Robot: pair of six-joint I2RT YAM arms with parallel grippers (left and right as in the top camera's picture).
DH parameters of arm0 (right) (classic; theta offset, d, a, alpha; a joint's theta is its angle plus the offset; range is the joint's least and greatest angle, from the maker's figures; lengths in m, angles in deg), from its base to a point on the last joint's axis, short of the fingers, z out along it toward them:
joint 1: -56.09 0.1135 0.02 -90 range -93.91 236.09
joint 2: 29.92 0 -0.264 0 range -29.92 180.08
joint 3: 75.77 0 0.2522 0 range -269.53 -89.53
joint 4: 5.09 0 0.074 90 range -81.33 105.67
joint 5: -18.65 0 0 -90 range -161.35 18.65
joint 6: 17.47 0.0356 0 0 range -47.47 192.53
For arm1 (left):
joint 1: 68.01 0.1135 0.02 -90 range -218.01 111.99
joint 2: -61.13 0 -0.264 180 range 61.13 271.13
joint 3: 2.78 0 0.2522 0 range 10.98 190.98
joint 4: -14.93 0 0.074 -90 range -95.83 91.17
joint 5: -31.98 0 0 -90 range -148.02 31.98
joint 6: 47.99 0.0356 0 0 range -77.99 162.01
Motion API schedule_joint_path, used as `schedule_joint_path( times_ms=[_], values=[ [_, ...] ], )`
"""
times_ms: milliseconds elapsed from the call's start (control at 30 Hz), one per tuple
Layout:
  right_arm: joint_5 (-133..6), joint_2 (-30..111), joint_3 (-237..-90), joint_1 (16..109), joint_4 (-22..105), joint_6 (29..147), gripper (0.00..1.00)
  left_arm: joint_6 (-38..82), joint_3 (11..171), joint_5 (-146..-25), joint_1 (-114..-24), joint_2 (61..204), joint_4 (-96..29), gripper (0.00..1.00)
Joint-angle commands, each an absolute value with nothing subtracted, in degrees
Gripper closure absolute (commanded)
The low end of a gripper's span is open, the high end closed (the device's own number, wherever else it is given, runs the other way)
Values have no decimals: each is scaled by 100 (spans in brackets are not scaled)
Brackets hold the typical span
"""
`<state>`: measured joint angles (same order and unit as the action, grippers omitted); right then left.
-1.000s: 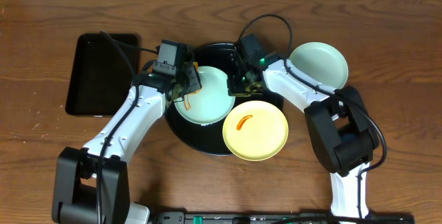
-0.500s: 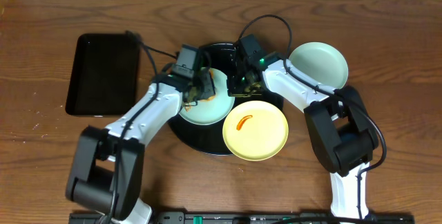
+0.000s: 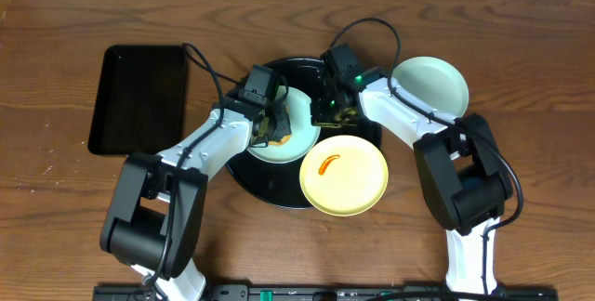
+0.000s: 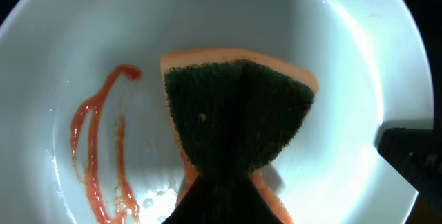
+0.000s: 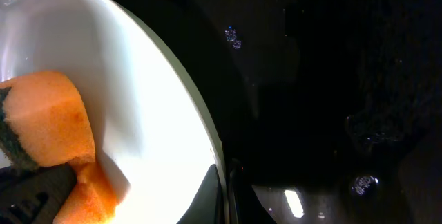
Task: Clean dirty plates on tray and stack at the side
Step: 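Lower the sponge in the left gripper onto the blue plate, then scrub the sauce off the blue plate with the left gripper's sponge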
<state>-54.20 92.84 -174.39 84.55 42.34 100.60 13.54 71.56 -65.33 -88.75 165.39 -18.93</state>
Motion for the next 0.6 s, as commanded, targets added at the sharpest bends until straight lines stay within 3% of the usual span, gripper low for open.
schedule_joint_path(
  times_ms=[0, 367, 567],
  values=[
    [-5547, 9417, -17411, 8407, 4275, 10141, 99, 1396, 7119, -6433, -8855, 16671, -1976, 90],
    [-5547, 9417, -17411, 8407, 4299, 10139, 99, 1623, 7121, -4205, -8855, 16668, -2380, 90],
    [-5547, 9417, -17411, 8407, 4297, 10139, 99, 1864, 7167, -4057, -8857, 16588, -2338, 91]
  ],
)
